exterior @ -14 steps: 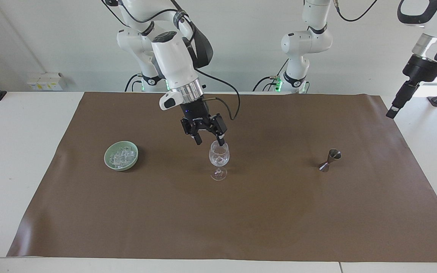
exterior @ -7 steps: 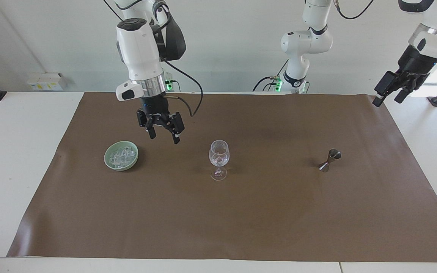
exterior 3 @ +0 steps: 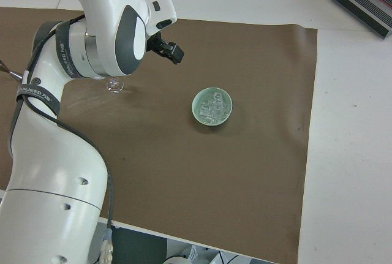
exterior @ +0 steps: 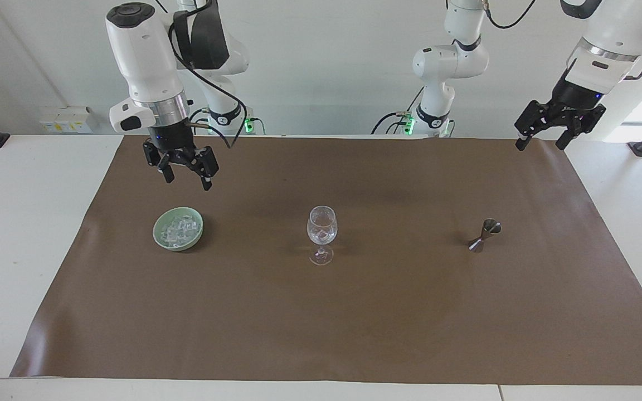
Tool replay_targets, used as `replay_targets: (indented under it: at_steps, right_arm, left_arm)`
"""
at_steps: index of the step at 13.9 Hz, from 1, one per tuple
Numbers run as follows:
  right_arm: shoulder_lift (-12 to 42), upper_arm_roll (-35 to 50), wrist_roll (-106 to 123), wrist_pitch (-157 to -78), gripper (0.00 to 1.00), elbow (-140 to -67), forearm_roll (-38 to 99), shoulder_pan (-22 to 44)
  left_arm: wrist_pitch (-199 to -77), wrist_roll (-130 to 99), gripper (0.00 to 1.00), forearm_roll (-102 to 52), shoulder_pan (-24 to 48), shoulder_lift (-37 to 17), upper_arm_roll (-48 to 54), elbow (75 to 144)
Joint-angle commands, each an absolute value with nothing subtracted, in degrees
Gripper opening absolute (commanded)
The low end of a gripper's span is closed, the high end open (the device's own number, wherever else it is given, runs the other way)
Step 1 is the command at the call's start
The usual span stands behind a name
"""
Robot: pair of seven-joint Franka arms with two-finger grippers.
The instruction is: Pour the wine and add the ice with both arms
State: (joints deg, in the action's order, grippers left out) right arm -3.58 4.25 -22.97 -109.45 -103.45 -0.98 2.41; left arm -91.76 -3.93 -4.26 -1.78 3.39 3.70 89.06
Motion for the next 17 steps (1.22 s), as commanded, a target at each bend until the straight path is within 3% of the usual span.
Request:
replay_targets:
  at_steps: [1,7,12,17]
  right_arm:
    - [-4.65,3.61,-18.74,-102.16,1.00,-100.30,-0.62,2.02]
    - [-6.59,-2.45,-9.33,-87.82,1.00,-93.26,1.58,2.02]
    - [-6.59,-2.11,-10.02,-91.49,1.00,-95.18,1.50,0.53]
    - [-7.03,-2.02,-9.14,-89.40,1.00,-95.54,0.79,0.44]
  left_arm:
    - [-88.69,-2.90,1.00,-3.87,-0.97,3.08,2.82,87.63]
    - [-81.23,-2.64,1.00,-2.81,-1.14,2.99,2.29,85.87]
    - [-81.03,-1.31,1.00,-1.49,-1.14,4.31,2.64,86.48]
    - [-81.12,-1.67,1.00,-1.76,-1.14,4.57,2.46,86.83]
